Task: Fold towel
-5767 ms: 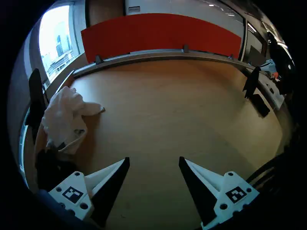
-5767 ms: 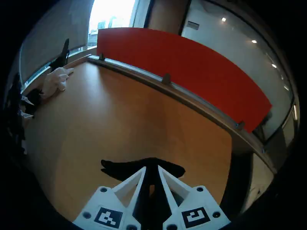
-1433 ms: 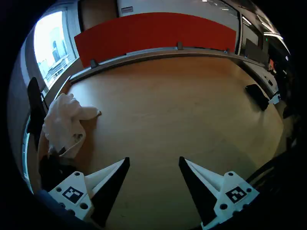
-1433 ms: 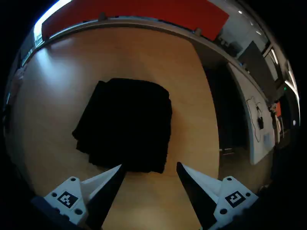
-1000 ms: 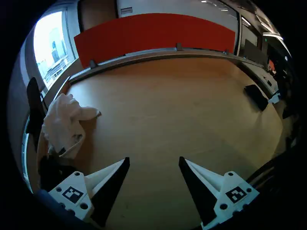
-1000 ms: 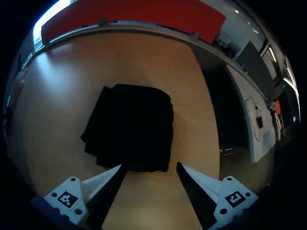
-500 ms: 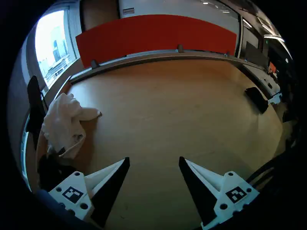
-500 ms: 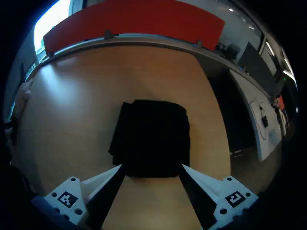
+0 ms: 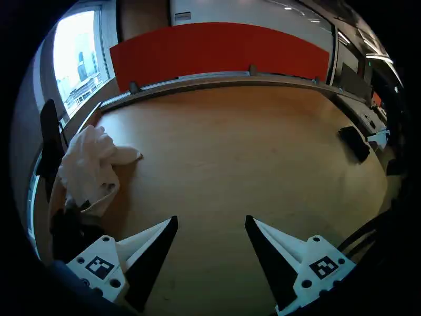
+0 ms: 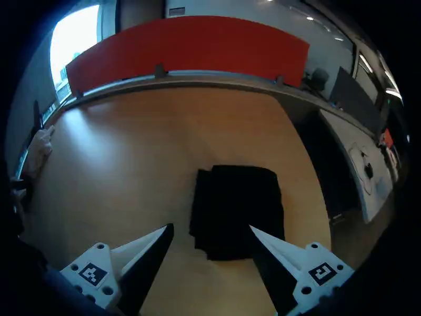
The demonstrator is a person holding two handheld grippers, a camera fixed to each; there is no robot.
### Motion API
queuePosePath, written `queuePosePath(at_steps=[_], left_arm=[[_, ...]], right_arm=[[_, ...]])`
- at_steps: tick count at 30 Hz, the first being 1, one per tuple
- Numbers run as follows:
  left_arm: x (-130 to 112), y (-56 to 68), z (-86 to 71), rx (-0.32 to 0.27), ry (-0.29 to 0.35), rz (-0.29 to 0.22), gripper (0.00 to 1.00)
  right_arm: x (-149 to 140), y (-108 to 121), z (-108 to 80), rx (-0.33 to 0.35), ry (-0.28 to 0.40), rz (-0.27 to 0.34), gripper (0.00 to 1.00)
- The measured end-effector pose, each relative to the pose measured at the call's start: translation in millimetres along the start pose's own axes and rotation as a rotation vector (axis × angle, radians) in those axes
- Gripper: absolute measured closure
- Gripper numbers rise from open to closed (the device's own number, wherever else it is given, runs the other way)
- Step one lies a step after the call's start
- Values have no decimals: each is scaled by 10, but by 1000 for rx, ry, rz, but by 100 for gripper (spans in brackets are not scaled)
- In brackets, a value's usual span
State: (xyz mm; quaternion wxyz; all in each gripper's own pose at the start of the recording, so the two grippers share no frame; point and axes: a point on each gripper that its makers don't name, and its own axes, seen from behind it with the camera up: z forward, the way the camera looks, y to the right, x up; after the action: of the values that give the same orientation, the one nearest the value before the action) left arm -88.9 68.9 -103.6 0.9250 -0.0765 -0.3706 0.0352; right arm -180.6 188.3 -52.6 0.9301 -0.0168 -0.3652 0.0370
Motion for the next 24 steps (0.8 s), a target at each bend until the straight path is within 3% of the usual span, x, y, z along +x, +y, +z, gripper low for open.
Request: queuePosePath(at_steps=[15,24], left_arm=[[230,-74,10,22,58,-29,5],[422,-127,44,37,113,-56,5]], right_arm=[[745,-595,-302,73,317,29,0],[995,-753,-411,68,432,15,0]])
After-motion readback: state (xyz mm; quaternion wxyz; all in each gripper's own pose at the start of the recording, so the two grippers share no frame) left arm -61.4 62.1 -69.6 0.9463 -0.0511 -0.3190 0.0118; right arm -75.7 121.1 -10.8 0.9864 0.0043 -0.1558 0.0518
